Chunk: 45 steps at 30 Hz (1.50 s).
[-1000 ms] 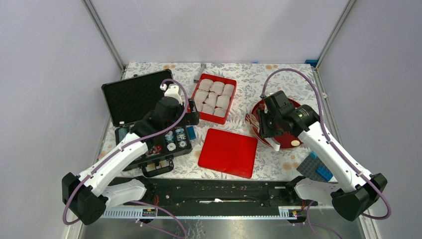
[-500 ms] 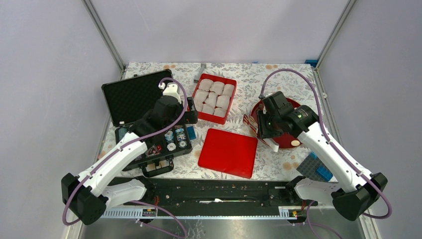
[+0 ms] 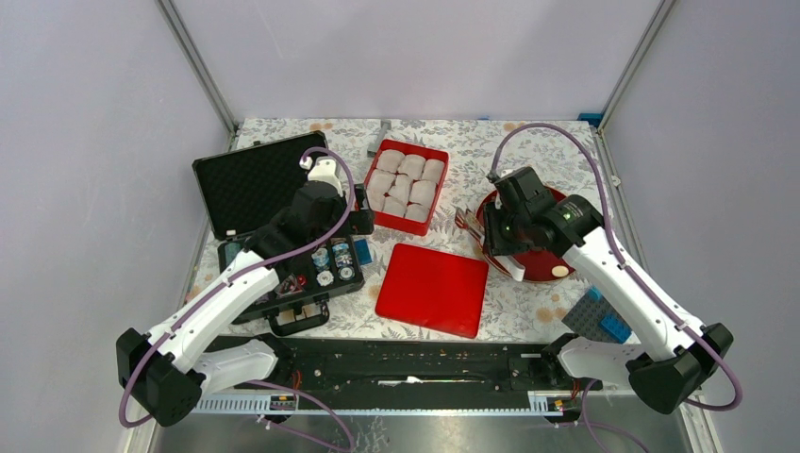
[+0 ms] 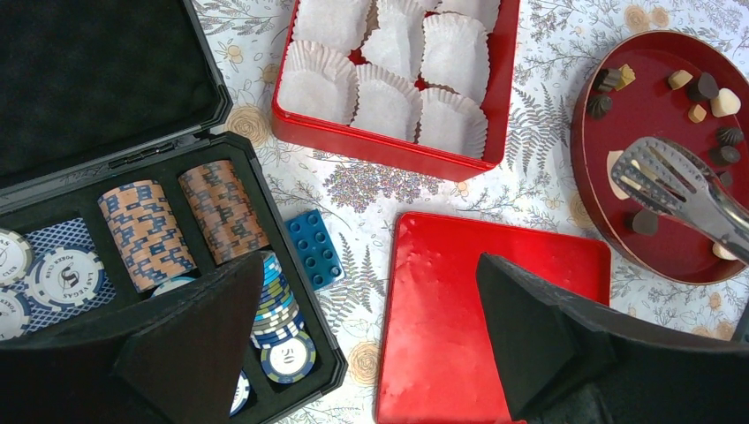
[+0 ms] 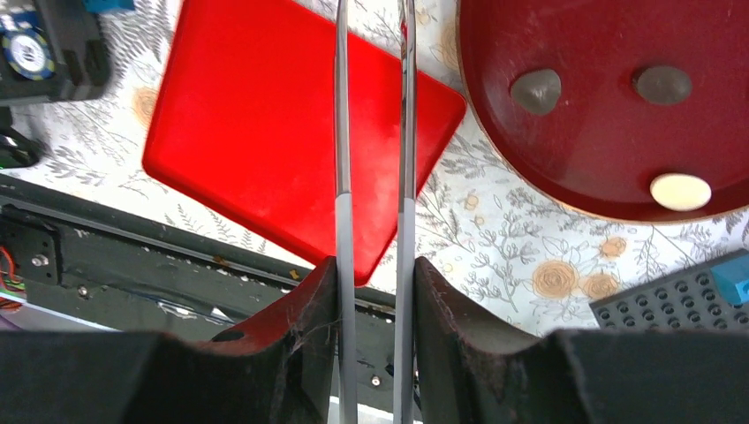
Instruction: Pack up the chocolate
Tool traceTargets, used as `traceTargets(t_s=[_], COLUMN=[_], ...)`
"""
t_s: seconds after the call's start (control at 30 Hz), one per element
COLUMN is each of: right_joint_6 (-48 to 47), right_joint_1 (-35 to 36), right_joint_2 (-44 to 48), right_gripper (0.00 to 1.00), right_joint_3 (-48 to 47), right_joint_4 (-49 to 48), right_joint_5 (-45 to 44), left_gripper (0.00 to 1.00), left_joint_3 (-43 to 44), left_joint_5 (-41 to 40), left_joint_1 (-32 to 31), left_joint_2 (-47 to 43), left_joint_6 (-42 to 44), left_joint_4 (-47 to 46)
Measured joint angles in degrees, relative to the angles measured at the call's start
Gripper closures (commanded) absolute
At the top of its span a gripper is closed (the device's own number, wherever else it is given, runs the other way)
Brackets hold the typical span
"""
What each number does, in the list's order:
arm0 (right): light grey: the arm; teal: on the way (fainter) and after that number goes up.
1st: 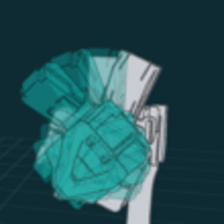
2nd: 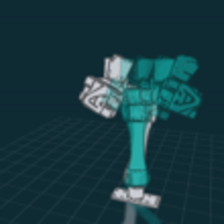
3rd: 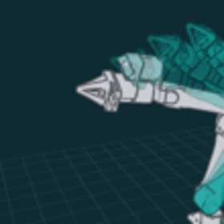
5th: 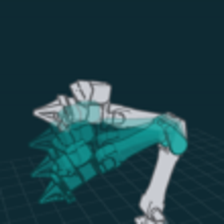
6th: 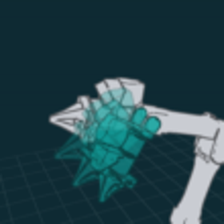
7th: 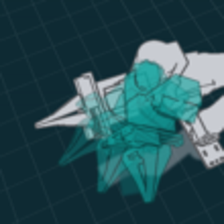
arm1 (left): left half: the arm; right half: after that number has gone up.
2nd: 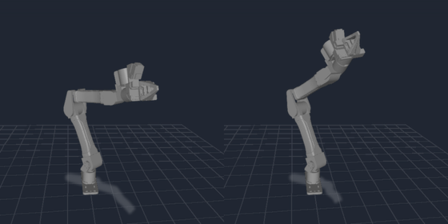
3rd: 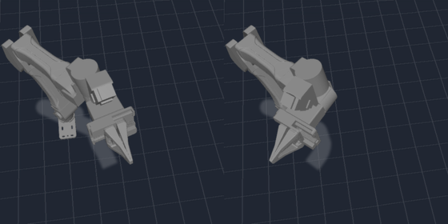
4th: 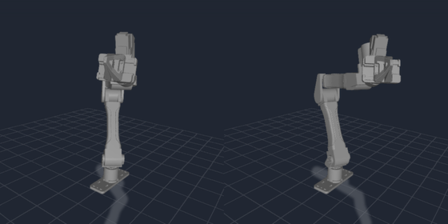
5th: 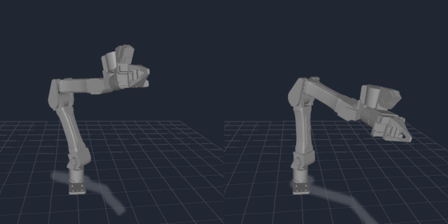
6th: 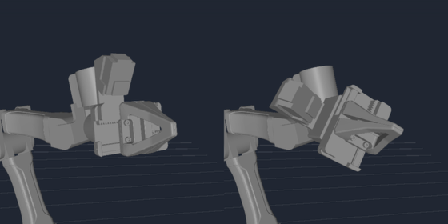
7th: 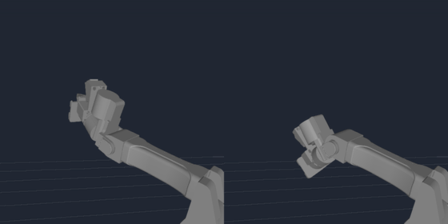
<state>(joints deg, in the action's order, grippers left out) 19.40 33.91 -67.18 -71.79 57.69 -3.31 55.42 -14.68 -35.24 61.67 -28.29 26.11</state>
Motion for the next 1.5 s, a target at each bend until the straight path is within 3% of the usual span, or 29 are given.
traceTargets(t_s=[0.23,0.7,1.23,1.37,1.5], right_joint_6=[-0.33,-3.65,-6.16,-6.34,-6.32], right_joint_1=[0.94,4.13,6.01,6.34,6.69], right_joint_2=[-4.35,-24.92,-40.87,-42.29,-43.30], right_gripper=[0.74,0.73,0.71,0.68,0.56], right_joint_3=[-4.28,-15.98,-25.68,-26.95,-27.89], right_joint_4=[-4.17,-15.08,-17.33,-17.55,-17.73], right_joint_5=[1.01,5.01,7.54,7.58,8.07], left_gripper=[0.01,0.01,0.01,0.01,0.01], left_joint_3=[0.00,0.85,1.49,1.49,1.49], left_joint_5=[-0.13,-1.49,-3.26,-3.74,-3.82], left_joint_1=[0.07,1.18,2.71,3.06,3.13], left_joint_2=[-0.04,-3.13,-3.26,-3.26,-3.23], left_joint_6=[0.00,0.02,1.31,1.79,1.97], left_joint_4=[0.50,3.30,4.48,4.72,4.72])
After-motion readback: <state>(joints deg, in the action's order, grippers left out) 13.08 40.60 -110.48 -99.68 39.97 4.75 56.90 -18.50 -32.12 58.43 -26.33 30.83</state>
